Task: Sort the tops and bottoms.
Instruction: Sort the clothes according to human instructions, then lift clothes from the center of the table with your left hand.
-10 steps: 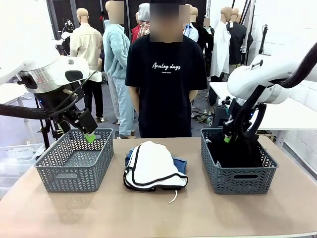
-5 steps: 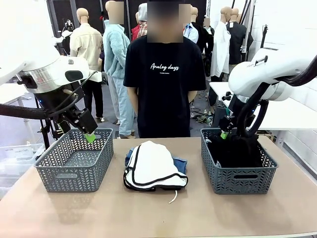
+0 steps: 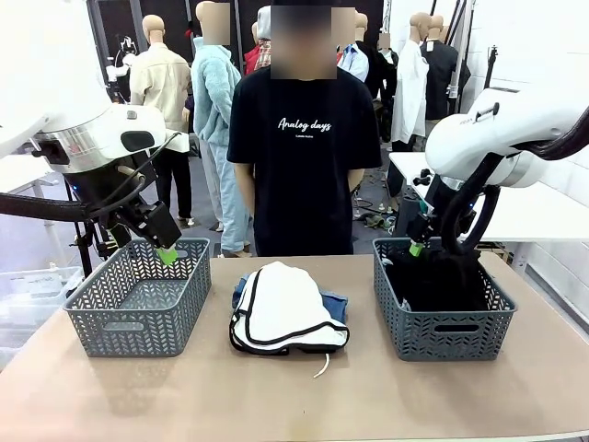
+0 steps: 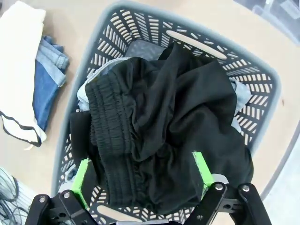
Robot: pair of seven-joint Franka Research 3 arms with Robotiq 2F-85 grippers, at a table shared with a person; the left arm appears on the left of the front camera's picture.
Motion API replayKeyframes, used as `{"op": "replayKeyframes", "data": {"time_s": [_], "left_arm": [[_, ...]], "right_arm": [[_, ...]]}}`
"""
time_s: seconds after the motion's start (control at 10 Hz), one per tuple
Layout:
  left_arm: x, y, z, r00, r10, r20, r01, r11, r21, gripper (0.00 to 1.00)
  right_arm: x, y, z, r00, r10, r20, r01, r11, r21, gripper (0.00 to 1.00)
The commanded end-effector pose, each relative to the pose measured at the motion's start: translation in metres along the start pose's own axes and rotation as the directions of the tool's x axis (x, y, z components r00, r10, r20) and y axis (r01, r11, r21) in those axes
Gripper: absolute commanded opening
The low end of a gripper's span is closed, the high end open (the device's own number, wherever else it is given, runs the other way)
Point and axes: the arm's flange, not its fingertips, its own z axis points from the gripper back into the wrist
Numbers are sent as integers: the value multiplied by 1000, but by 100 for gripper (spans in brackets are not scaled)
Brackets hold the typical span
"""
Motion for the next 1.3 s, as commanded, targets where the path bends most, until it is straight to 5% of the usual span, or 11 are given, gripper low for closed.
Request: {"op": "replayKeyframes", "data": {"time_s": [0.0,1.2], "left_arm": [[-2,1,0,1000,12,1,-12,1000,5,100],[-2,1,0,1000,12,1,-12,1000,5,100]], "right_arm": [[0,0,1,1000,4,1,-4,1000,0,100],[0,0,1,1000,4,1,-4,1000,0,100]]}}
